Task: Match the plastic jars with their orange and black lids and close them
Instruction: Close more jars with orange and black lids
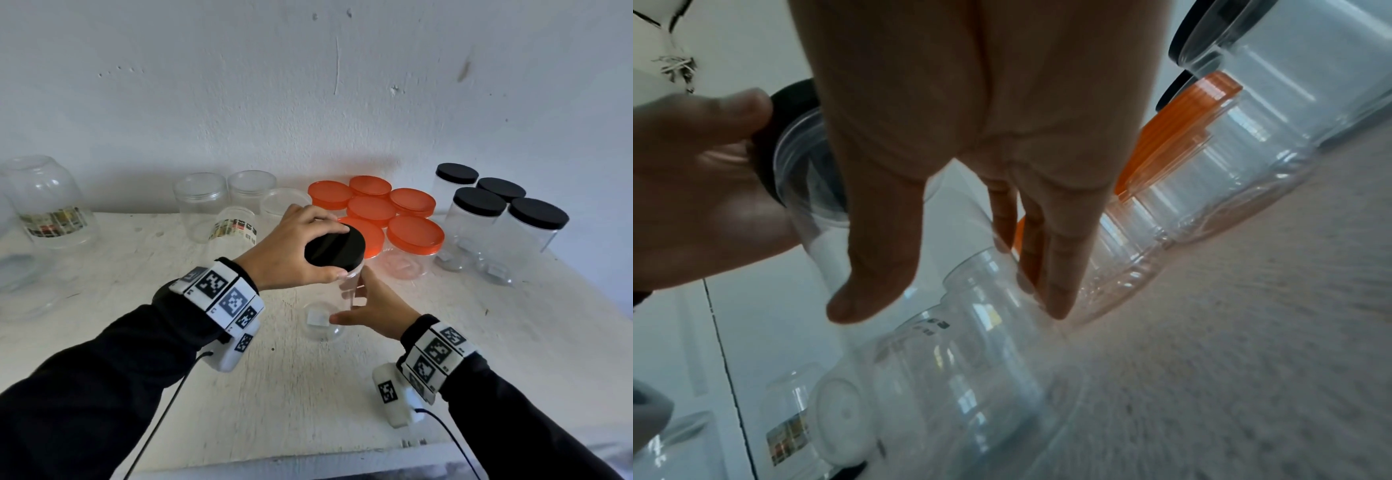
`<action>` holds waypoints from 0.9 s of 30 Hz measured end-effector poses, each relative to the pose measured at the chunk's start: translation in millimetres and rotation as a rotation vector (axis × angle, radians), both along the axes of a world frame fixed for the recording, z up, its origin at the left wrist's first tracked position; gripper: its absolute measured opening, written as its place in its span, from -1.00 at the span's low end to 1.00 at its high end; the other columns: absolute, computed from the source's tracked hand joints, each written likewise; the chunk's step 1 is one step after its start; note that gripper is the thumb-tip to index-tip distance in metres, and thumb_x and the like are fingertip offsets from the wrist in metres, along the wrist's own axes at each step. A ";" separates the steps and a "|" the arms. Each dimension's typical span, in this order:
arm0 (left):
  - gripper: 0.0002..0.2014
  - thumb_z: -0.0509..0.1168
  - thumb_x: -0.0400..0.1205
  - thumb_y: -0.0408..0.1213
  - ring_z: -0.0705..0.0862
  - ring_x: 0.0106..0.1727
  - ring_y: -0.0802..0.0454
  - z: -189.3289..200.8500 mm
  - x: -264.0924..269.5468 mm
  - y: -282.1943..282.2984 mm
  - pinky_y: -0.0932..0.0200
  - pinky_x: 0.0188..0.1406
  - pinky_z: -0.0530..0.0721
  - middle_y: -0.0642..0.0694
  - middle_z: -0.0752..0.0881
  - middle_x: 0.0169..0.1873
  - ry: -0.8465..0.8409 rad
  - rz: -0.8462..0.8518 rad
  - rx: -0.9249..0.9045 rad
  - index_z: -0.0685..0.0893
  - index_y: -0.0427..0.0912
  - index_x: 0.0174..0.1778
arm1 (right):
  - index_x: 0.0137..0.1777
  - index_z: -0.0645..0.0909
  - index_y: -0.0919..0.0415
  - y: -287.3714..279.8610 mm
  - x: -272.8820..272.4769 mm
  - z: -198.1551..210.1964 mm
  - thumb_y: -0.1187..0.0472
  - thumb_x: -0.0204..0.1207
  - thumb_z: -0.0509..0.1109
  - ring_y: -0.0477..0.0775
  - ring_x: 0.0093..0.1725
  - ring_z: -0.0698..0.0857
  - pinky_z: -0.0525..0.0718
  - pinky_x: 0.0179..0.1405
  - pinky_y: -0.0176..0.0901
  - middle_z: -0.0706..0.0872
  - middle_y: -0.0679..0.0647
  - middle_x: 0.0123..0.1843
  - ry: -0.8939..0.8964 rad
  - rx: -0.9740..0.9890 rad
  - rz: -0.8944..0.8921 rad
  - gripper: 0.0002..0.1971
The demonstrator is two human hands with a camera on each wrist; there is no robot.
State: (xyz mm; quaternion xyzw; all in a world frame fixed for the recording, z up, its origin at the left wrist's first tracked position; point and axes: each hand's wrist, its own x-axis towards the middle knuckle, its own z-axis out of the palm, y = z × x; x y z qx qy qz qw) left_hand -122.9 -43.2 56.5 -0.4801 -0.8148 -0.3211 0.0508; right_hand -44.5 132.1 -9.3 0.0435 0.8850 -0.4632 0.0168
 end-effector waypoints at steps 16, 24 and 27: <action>0.32 0.55 -0.02 0.31 0.25 0.50 0.19 -28.5 3.9 -9.7 0.21 0.43 0.27 0.06 0.21 0.52 -0.530 0.062 0.194 -0.04 0.09 0.59 | 0.51 0.27 0.11 27.7 1.5 80.2 -0.12 0.00 0.55 -0.06 0.37 0.52 0.51 0.38 -0.08 0.48 -0.03 0.42 0.046 0.038 0.101 0.02; 0.13 0.62 0.25 -0.31 0.44 0.32 0.28 -51.9 11.7 5.8 0.49 0.25 0.38 0.29 0.40 0.21 -0.643 0.131 0.348 -0.03 -0.05 0.57 | 0.56 0.22 -0.07 -3.8 -11.6 141.6 -0.08 0.36 0.50 -0.08 0.42 0.44 0.39 0.31 -0.24 0.37 -0.17 0.53 0.007 0.588 0.353 -0.21; 0.11 0.61 0.06 0.03 0.45 0.31 0.37 -56.8 11.1 9.6 0.40 0.24 0.44 0.22 0.47 0.24 -0.649 0.140 0.396 0.15 -0.02 0.48 | 0.59 0.16 -0.07 -18.8 -20.9 141.9 -0.15 0.34 0.50 -0.05 0.50 0.35 0.32 0.44 -0.16 0.34 -0.13 0.56 -0.030 0.728 0.424 -0.14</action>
